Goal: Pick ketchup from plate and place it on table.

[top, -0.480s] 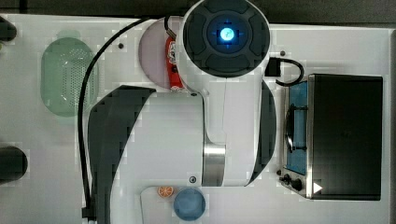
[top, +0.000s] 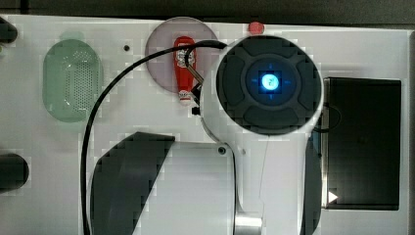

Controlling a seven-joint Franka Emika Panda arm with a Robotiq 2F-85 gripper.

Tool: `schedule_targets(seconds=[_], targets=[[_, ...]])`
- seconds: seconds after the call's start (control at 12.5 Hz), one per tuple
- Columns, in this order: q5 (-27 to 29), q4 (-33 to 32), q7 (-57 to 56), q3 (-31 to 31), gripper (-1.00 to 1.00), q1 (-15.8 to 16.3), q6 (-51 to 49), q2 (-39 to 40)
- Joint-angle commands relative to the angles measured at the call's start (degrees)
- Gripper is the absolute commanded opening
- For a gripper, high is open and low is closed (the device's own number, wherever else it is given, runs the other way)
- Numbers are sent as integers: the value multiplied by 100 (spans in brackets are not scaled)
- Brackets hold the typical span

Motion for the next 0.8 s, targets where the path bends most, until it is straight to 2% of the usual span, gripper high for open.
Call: schedule_targets(seconds=[0.08,0.48,0.8], targets=[[-22,33,-161,166,100,-31,-87,410],[-22,45,-269,450,100,25,338,1257],[-23,48,-1431,614,100,77,1140,1984]])
